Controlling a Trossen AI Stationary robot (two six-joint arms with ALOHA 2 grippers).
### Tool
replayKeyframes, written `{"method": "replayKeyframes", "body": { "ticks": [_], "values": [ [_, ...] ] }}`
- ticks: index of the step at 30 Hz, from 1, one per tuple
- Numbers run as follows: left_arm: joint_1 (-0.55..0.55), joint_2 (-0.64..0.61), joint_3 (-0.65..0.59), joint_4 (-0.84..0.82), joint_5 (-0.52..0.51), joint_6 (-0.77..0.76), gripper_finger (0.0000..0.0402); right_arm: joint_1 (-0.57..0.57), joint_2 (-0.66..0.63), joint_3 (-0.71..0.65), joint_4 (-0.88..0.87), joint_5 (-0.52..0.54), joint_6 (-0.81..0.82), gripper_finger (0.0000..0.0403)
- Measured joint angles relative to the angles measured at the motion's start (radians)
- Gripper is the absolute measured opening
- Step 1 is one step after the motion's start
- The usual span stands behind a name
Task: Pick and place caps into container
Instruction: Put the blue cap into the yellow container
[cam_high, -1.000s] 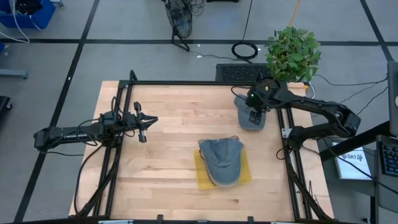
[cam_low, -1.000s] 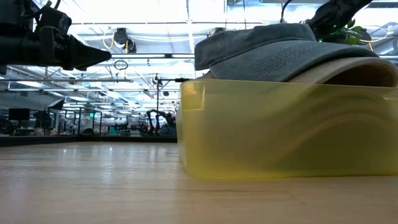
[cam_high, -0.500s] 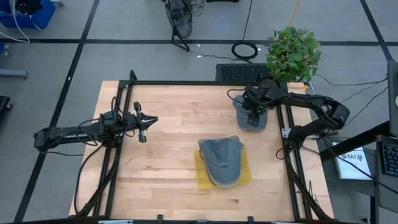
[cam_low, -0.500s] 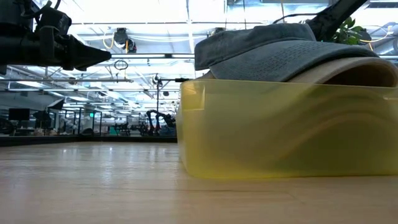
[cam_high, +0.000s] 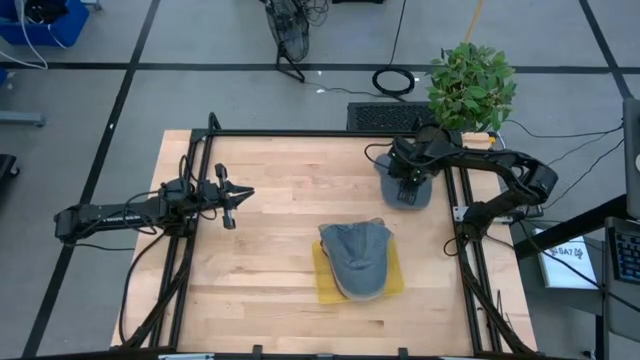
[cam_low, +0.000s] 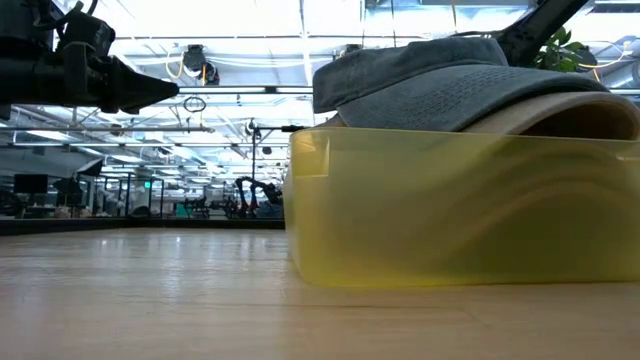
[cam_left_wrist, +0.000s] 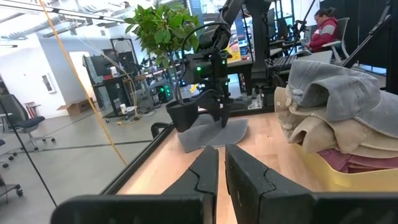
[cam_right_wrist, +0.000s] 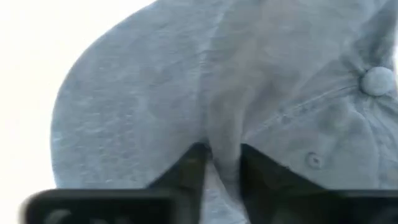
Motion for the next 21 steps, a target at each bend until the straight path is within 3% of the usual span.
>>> {"method": "replayKeyframes", "body": {
  "ticks": [3, 10, 21],
  "values": [
    [0.000, 0.000, 0.000, 0.000, 0.000, 0.000, 0.0037, 0.000, -0.014, -0.001, -0.004, 0.007, -0.010, 0.0014],
    [0.000, 0.000, 0.000, -0.001, 0.000, 0.002, 0.0037, 0.027, -0.140, 0.012, -0.087, 0.008, 0.040, 0.0004],
    [0.000, 0.000, 0.000, -0.001, 0.000, -0.006, 0.0037, 0.210, -0.389, 0.209, -0.244, -0.046, 0.171, 0.0002]
  ]
}}
